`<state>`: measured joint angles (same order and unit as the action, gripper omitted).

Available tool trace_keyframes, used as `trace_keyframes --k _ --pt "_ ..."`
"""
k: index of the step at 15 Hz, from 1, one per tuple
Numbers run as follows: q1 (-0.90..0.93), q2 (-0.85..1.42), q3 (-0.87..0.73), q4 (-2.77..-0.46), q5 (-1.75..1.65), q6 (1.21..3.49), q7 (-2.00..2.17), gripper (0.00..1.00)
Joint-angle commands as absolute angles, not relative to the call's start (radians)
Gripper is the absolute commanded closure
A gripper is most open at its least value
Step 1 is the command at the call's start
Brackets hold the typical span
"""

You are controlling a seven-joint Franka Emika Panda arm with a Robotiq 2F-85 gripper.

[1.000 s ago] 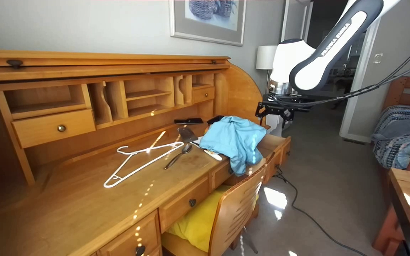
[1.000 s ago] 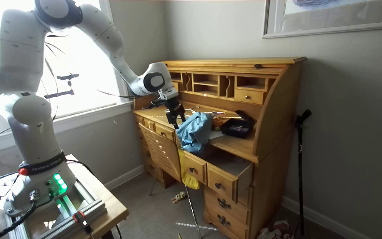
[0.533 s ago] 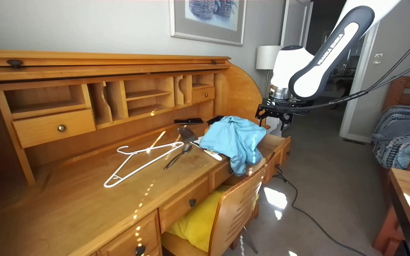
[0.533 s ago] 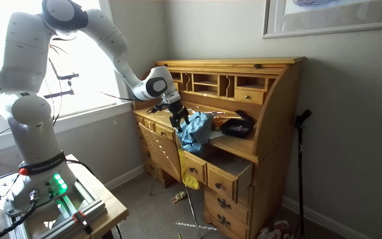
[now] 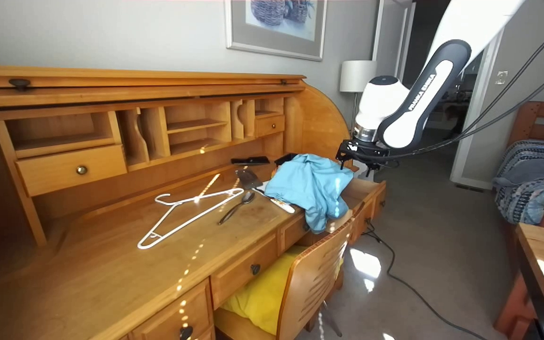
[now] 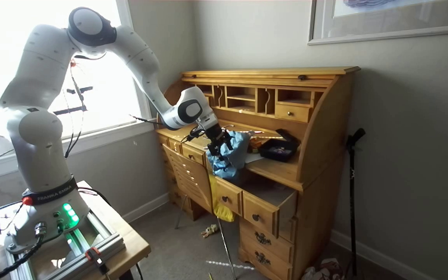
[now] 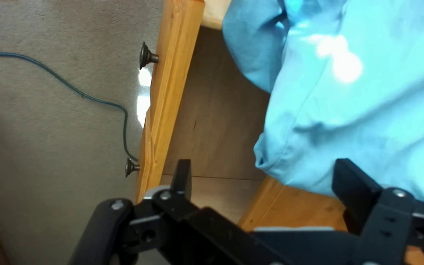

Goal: Pick up the blue cloth and put it on the chair

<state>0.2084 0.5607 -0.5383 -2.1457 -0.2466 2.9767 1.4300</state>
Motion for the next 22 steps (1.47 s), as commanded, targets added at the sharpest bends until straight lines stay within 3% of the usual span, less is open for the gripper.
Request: trace_keyframes --k 1,3,5,6,15,22 --pt "0.266 0.626 -0.584 -2.103 -0.194 2.993 1.447 0.05" --pt "0.285 0.644 -0.592 -2.092 -0.175 2.995 1.444 0.08" --pt "0.298 0.664 -0.596 -2.075 -0.155 2.996 1.446 0.32" --pt "0.299 0.669 -0.596 -2.067 -0.144 2.996 1.444 0.34" --pt "0.316 0.708 -0.622 -2.031 -0.093 2.996 1.437 0.98" --pt "0.368 0.571 -0.69 -2.0 -0.162 2.824 1.341 0.99"
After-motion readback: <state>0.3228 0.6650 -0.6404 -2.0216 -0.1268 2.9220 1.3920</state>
